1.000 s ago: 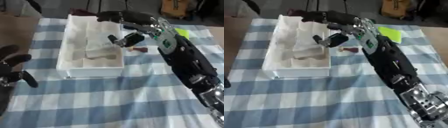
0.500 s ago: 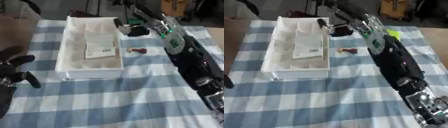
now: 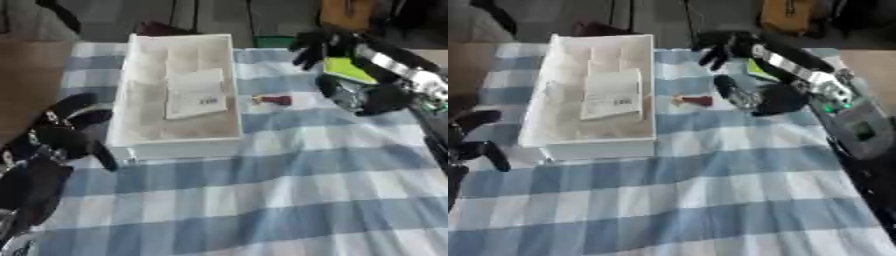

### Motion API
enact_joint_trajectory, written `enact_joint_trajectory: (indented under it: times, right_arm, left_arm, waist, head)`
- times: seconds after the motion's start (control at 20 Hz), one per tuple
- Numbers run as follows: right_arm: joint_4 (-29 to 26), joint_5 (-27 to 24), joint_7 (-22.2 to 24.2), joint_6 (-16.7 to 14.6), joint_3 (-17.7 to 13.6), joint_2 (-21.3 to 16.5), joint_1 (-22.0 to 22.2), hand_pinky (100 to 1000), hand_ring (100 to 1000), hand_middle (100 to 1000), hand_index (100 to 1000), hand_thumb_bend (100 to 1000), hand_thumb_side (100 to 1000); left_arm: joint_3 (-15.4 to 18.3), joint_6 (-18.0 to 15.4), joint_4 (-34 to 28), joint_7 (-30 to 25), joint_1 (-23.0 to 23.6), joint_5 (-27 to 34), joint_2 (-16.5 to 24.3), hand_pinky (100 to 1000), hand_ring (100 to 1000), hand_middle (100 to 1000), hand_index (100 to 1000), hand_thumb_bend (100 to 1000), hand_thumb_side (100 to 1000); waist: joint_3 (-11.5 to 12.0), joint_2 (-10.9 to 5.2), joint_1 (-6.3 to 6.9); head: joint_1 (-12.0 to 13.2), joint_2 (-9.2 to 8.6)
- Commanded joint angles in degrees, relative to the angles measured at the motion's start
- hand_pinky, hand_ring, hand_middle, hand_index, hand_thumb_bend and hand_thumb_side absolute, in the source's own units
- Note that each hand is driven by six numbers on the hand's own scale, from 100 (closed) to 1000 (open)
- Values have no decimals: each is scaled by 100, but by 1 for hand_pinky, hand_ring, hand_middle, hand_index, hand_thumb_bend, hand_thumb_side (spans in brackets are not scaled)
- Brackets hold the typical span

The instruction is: Pick up objects on the table and place them in the box.

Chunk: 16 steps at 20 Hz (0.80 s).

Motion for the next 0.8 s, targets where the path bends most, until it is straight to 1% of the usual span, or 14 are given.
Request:
enact_joint_trajectory:
  times: [0.05,0.2,0.25,0.3,0.35,0.4,0.45,0.6,0.65,0.7,0.75,0.8]
  right_arm:
    - [-427,-263,379,153,-233,-173,28,698,786,864,1000,100,614]
    - [-481,-296,427,286,-314,-147,77,706,786,862,1000,100,635]
    - [-491,-298,427,300,-330,-146,90,704,783,854,1000,100,748]
    - [-488,-280,401,307,-358,-153,114,703,782,852,1000,100,774]
    - [-490,-259,360,297,-382,-159,133,697,772,838,1000,100,861]
    - [-494,-236,291,272,-411,-169,156,697,772,838,1000,100,861]
    - [-497,-213,228,248,-426,-175,174,696,770,833,1000,100,890]
    - [-513,-146,51,183,-477,-185,233,696,768,832,1000,100,896]
    - [-514,-133,-11,169,-492,-182,242,638,710,779,939,100,697]
    - [-508,-142,-186,160,-542,-180,258,638,710,779,939,100,697]
    - [-503,-126,-370,164,-568,-190,272,569,640,712,855,100,278]
    - [-481,-50,-622,223,-611,-209,283,569,640,712,855,100,278]
  left_arm:
    - [41,-14,-111,92,-71,-176,95,505,894,907,738,160,709]
    - [27,1,-111,119,-65,-286,66,504,896,908,738,159,715]
    - [23,3,-111,120,-55,-319,56,503,897,909,739,159,718]
    - [23,5,-111,125,-43,-351,46,503,897,909,739,159,718]
    - [22,3,-111,131,-37,-375,38,503,897,908,737,157,719]
    - [20,-4,-111,134,-32,-394,30,503,897,908,737,157,719]
    - [18,-10,-111,136,-26,-409,25,503,897,908,738,156,721]
    - [12,-24,-111,137,-6,-441,21,503,897,908,738,156,721]
    - [13,-26,-111,140,-2,-446,18,503,897,908,738,159,722]
    - [19,-20,-111,143,9,-458,7,503,897,908,738,159,722]
    - [20,-18,-111,144,13,-469,0,503,897,907,739,156,722]
    - [18,-25,-111,143,9,-477,1,503,897,907,739,156,722]
  waist:
    - [-65,-61,7]
    - [-142,-24,43]
    - [-157,-16,51]
    - [-174,-6,59]
    - [-184,0,66]
    - [-189,5,74]
    - [-196,6,81]
    - [-218,4,97]
    - [-218,5,95]
    - [-231,4,92]
    - [-235,5,89]
    - [-227,11,84]
  head:
    - [168,-28]
    - [184,-15]
    - [184,-19]
    - [179,-24]
    - [179,-25]
    - [183,-22]
    - [185,-24]
    - [179,-49]
    - [180,-45]
    - [185,-35]
    - [190,-36]
    - [193,-46]
